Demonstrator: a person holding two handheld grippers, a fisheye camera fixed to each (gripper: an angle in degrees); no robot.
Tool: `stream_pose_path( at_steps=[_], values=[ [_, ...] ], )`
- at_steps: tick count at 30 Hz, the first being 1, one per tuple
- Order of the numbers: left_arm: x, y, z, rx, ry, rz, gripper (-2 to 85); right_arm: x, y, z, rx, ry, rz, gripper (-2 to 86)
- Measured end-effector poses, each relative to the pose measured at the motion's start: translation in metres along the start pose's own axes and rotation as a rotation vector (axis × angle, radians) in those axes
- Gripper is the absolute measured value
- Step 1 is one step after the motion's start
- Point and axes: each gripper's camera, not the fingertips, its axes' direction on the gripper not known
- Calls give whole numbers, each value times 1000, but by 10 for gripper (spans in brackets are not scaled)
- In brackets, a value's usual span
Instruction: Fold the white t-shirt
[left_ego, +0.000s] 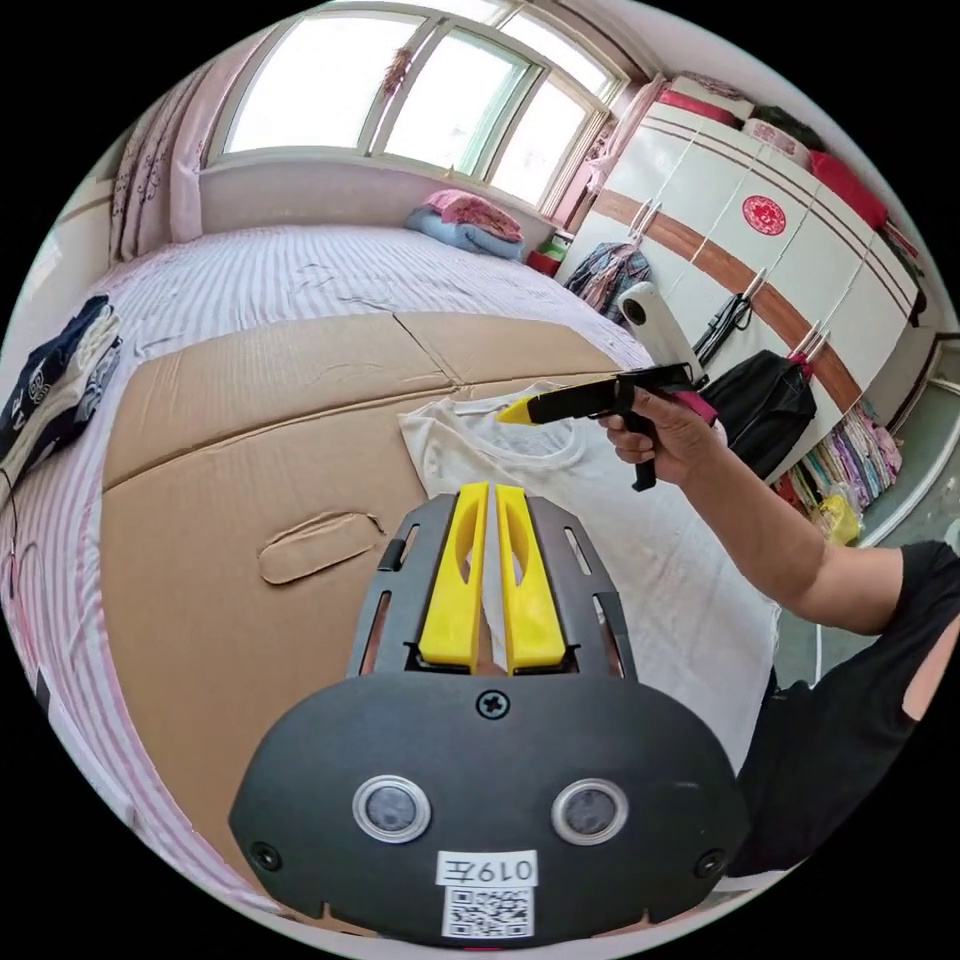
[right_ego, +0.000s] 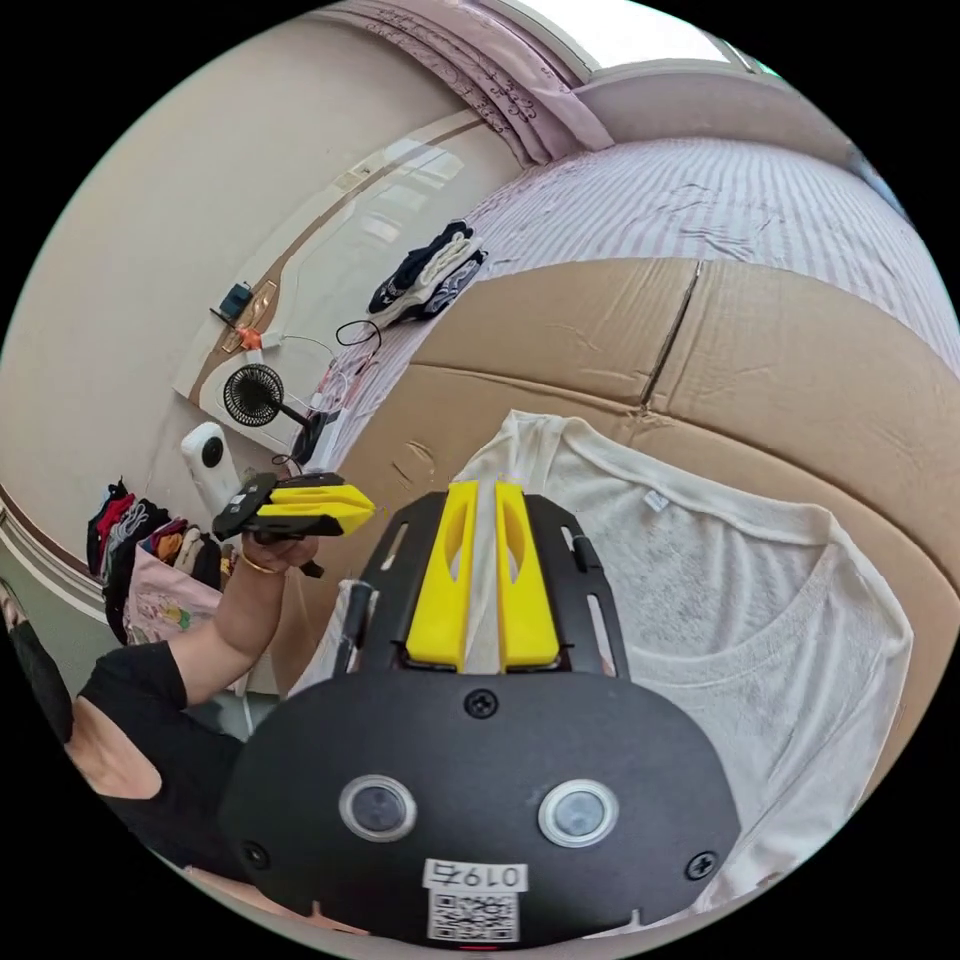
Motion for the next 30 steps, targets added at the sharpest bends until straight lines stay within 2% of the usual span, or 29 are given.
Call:
stream_pose_path(
  at_steps=[7, 13, 23, 30],
  values=[
    [149, 105, -50, 42, -325, 247, 10, -20, 77, 0, -91, 20, -10, 62],
    [208, 150, -51, 23, -387, 238, 11, -13, 117, 6, -83, -16, 86, 64],
    [235, 154, -66, -30, -377, 121, 35, -20, 157, -3, -57, 46, 117, 60],
    [274, 170, -68, -101, -458, 235, 70, -22, 185, 4, -84, 28, 128, 53]
  ],
)
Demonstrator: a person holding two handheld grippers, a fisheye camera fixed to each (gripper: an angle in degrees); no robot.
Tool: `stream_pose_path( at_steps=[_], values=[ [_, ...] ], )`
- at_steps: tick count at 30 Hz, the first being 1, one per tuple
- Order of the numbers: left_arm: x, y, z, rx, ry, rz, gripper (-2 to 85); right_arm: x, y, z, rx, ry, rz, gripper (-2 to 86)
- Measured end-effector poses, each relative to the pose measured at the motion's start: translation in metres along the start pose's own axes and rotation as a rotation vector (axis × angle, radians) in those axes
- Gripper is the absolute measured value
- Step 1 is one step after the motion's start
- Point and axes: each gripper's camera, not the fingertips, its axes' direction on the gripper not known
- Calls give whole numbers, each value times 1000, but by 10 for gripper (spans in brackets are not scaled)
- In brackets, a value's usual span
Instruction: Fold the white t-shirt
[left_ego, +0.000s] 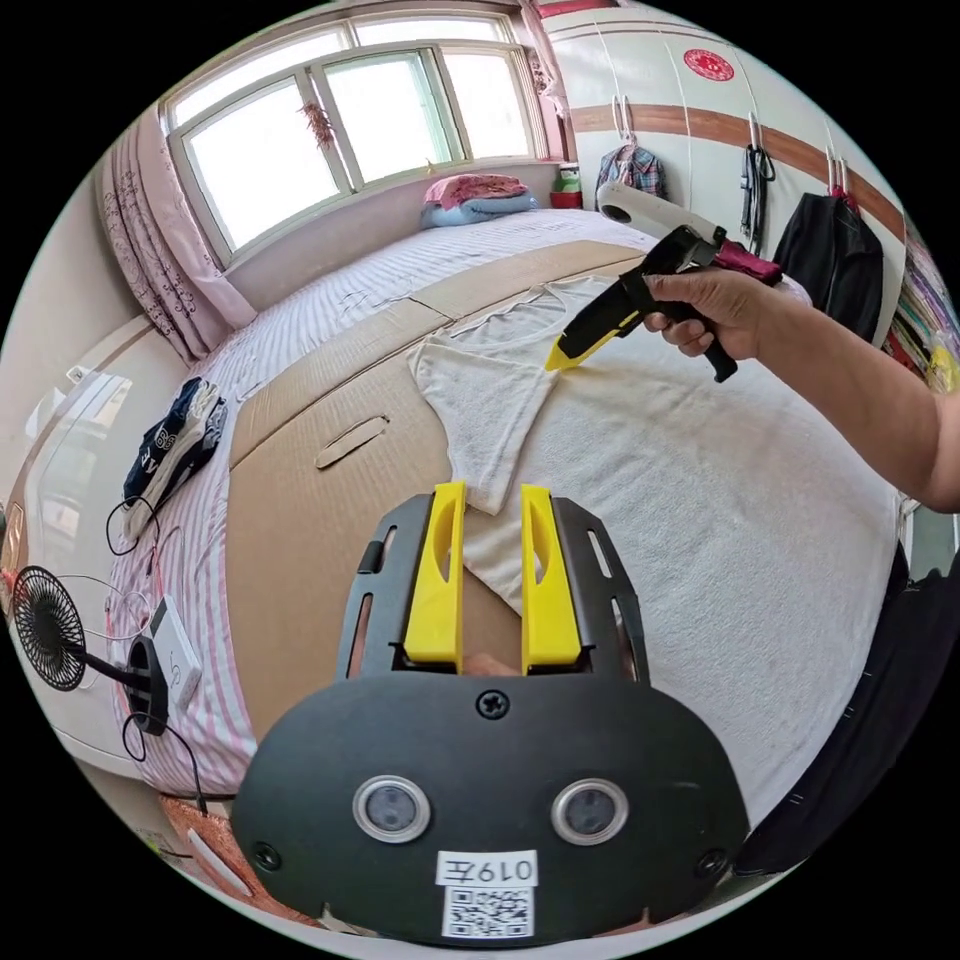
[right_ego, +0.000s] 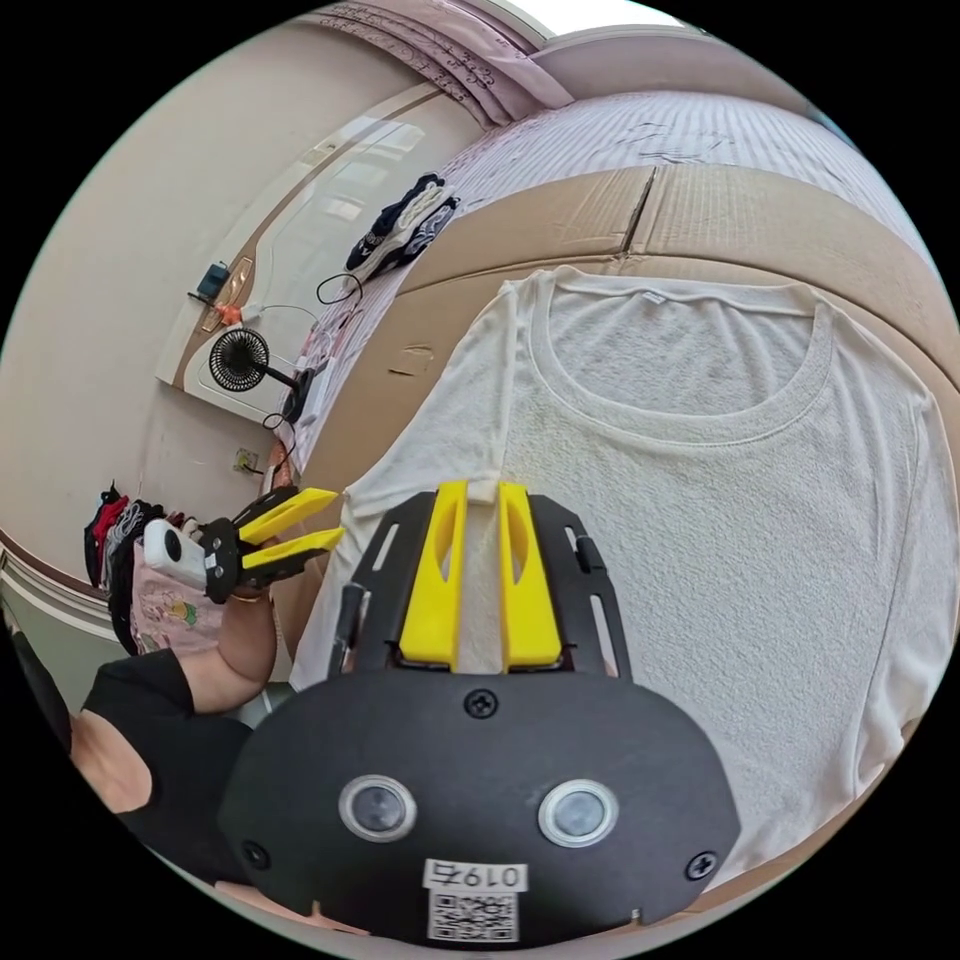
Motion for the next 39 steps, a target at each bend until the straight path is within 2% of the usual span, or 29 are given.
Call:
stream_pose_path(
  at_steps=[12, 23, 28, 34, 39],
  values=[
    [27, 4, -10, -74, 26, 42, 60, -2, 50, 8, 4, 0, -8, -4],
    [26, 15, -19, -108, 45, 34, 53, 0, 102, 26, -8, 6, 18, -1],
    [14, 25, -44, -55, 73, -11, 45, -11, 132, 31, 2, 28, -1, 39],
    [2, 66, -120, 25, -21, -109, 27, -57, 233, -15, 141, 134, -134, 20],
    [4, 125, -162, 107, -18, -310, 22, -127, 405, -47, 434, 421, -324, -4]
  ],
)
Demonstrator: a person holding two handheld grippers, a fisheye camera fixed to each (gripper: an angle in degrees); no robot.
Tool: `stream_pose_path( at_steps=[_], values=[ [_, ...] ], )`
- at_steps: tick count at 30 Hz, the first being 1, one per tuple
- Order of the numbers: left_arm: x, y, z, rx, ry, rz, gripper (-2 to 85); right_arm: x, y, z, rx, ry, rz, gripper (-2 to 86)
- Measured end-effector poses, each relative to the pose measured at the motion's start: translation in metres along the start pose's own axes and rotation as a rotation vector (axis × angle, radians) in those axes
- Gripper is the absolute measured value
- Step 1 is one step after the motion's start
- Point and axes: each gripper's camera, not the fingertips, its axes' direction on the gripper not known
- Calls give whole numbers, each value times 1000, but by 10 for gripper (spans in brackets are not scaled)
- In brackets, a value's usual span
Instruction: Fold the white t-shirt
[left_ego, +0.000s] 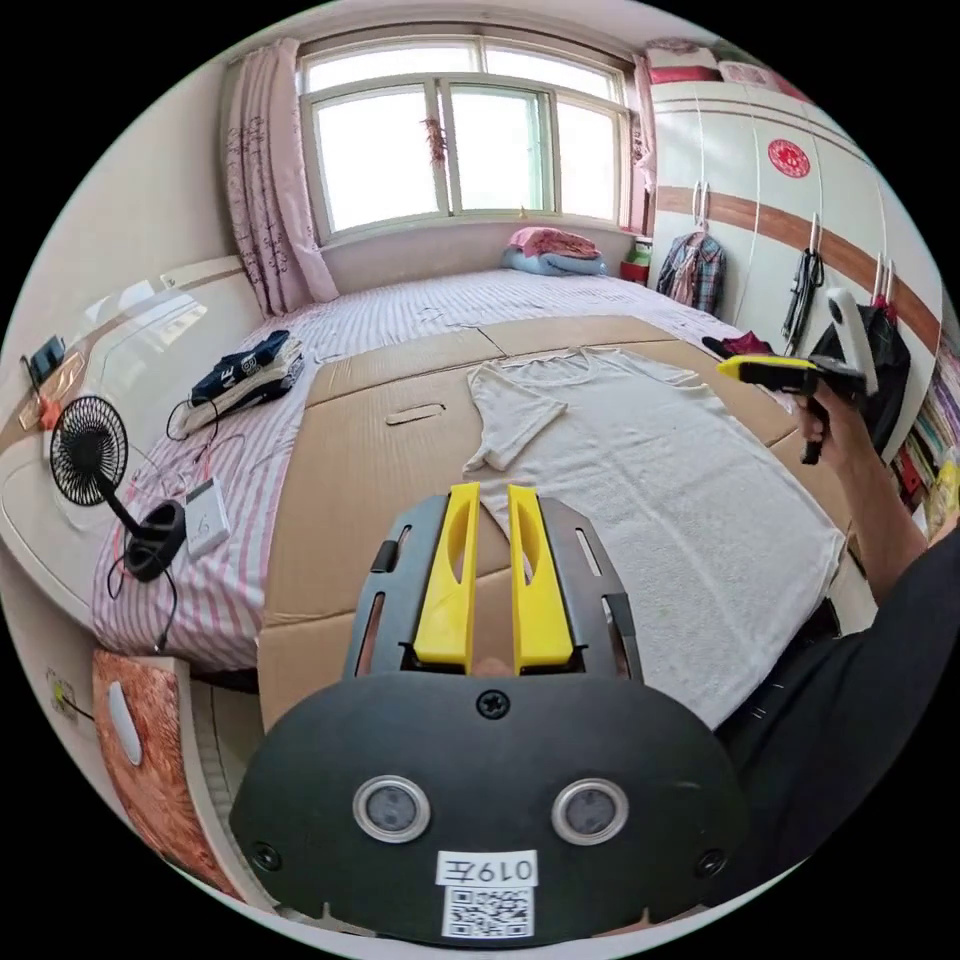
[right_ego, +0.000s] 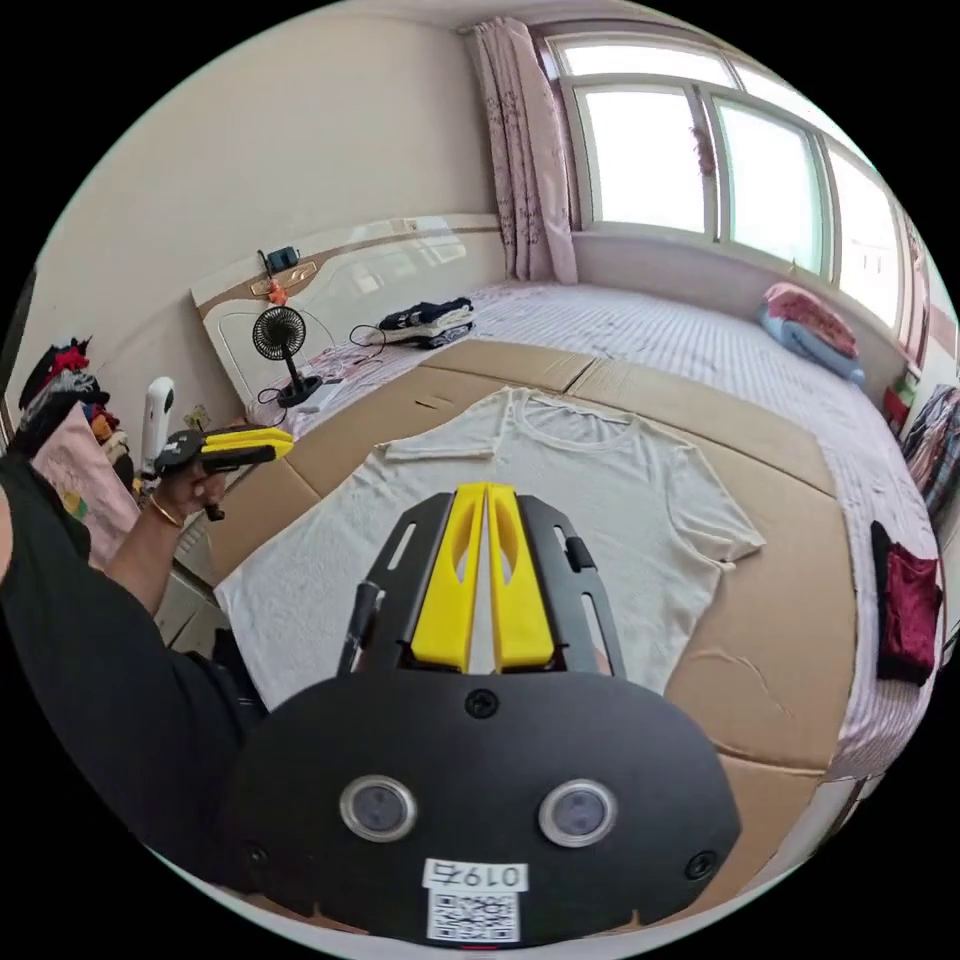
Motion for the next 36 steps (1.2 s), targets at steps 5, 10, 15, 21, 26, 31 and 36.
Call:
stream_pose_path(
  at_steps=[5, 10, 15, 21, 26, 31, 36],
  values=[
    [-8, 32, 36, -164, 21, -133, 31, -50, 74, -13, -55, -4, -18, -6],
    [-51, 20, 62, -195, 101, -366, 30, -69, 100, -3, -55, -50, 21, -6],
    [-84, 3, 89, -258, 150, -447, 16, -63, 117, -3, -10, -104, 62, -6],
    [-96, -1, 111, -322, 185, -478, 9, -66, 136, 3, 12, -87, 77, -6],
    [-104, 1, 115, -329, 178, -464, 10, -71, 148, 19, -3, -87, 66, -6],
    [-114, 7, 118, -326, 193, -466, 13, -75, 155, 37, 1, -101, 72, -6],
    [-123, 12, 119, -323, 197, -481, 14, -90, 158, 64, -18, -100, 42, -6]
  ],
)
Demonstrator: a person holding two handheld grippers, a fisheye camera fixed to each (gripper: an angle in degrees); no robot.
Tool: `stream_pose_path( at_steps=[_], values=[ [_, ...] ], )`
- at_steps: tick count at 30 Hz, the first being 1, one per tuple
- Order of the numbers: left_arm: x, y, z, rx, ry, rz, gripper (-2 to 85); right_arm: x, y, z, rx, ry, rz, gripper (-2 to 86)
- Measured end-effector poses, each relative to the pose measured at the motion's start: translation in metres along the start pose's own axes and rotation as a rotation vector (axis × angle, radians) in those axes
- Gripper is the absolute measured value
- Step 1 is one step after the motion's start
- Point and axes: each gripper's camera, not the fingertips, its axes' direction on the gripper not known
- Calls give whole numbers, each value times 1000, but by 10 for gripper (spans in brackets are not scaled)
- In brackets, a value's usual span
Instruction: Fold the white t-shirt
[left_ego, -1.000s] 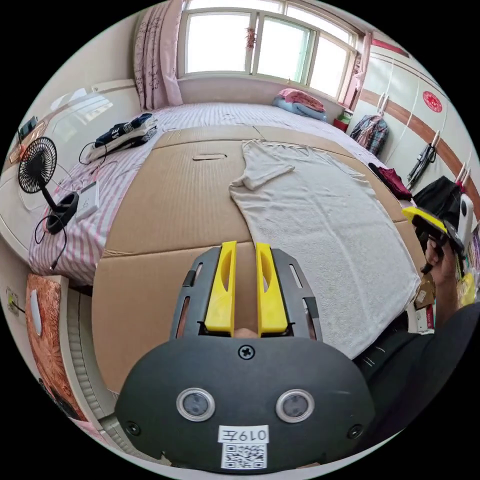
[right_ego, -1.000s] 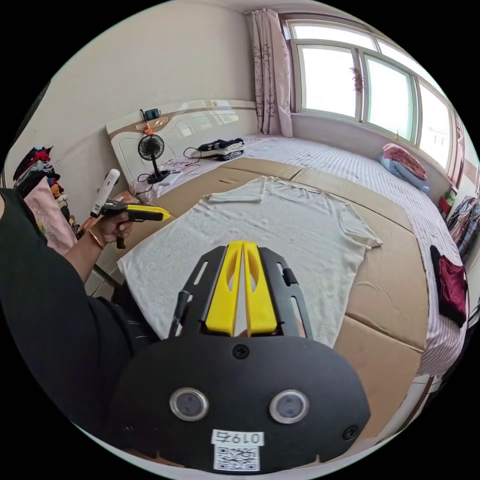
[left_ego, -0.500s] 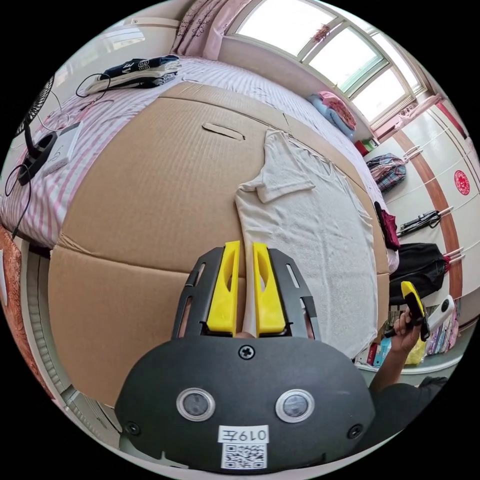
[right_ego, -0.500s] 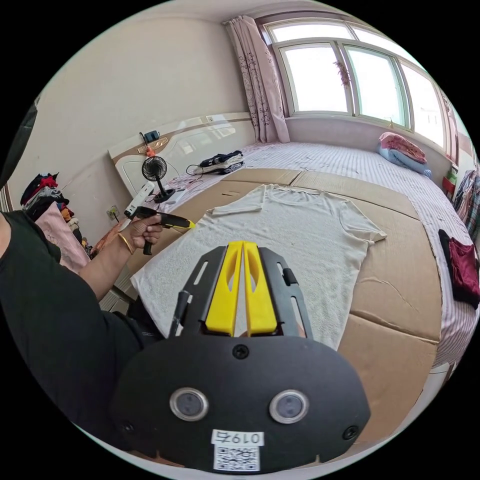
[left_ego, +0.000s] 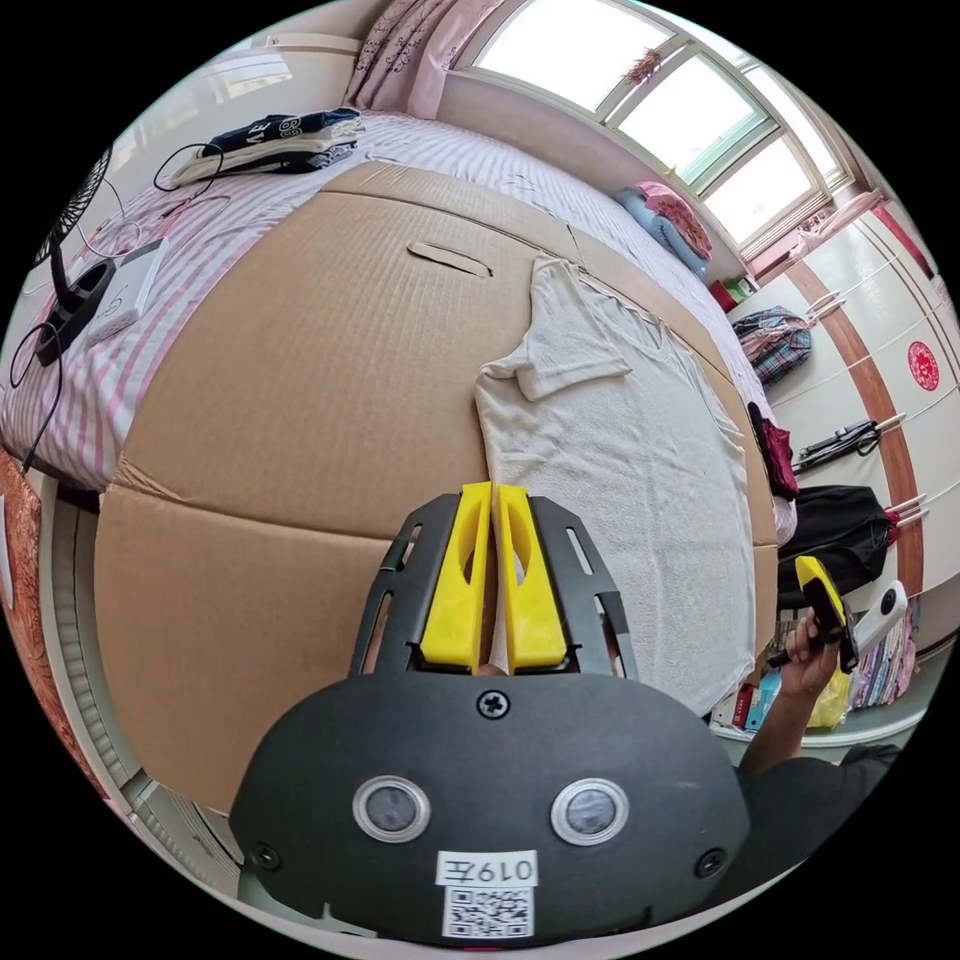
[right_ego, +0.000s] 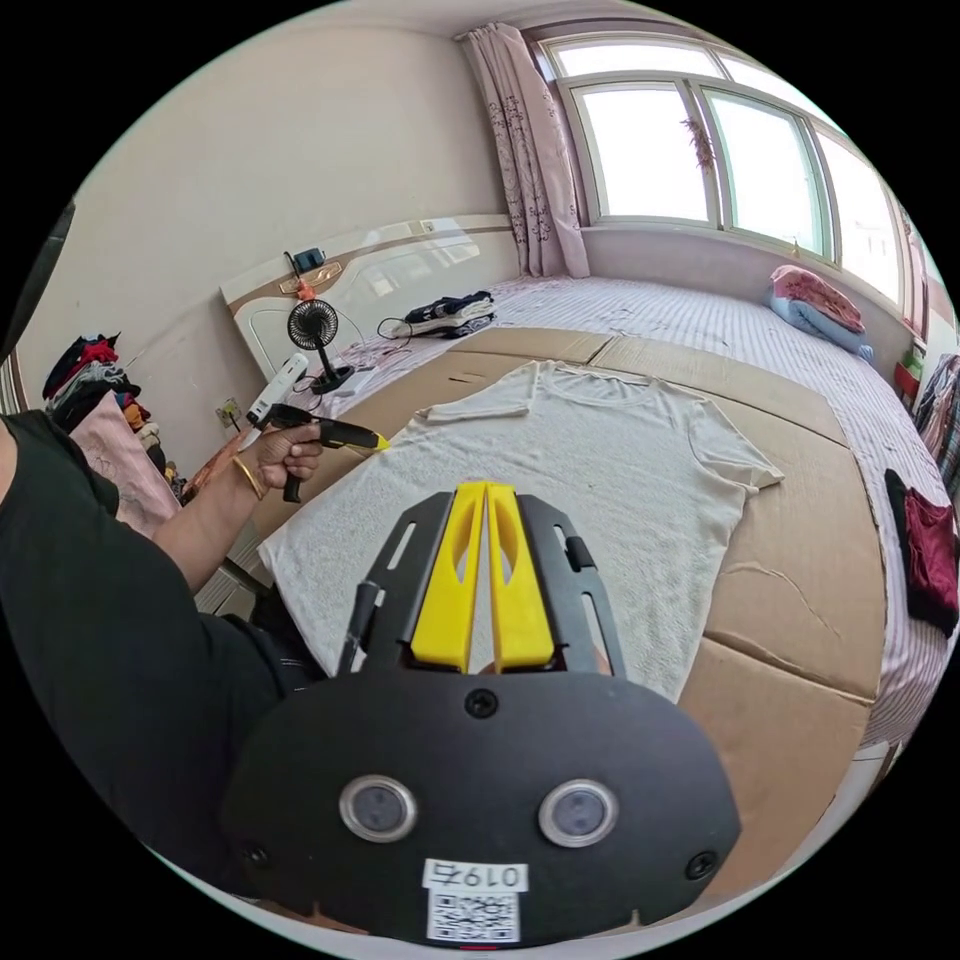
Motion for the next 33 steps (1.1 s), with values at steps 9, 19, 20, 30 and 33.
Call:
stream_pose_path(
  at_steps=[9, 19, 20, 30, 33],
  values=[
    [-15, 4, 1, 12, 33, 4, 11, -58, -56, 98, -61, -136, -265, -3],
    [-20, 12, 1, 29, 7, 24, 16, -116, -171, 293, -293, -124, -629, 52],
    [-20, 13, 1, 31, 4, 26, 16, -120, -178, 311, -334, -146, -681, 68],
    [-28, 24, -1, 54, 9, 39, 15, -154, -176, 402, -470, -116, -879, 69],
    [-32, 26, -2, 52, 15, 37, 15, -161, -171, 422, -500, -105, -899, 65]
  ],
)
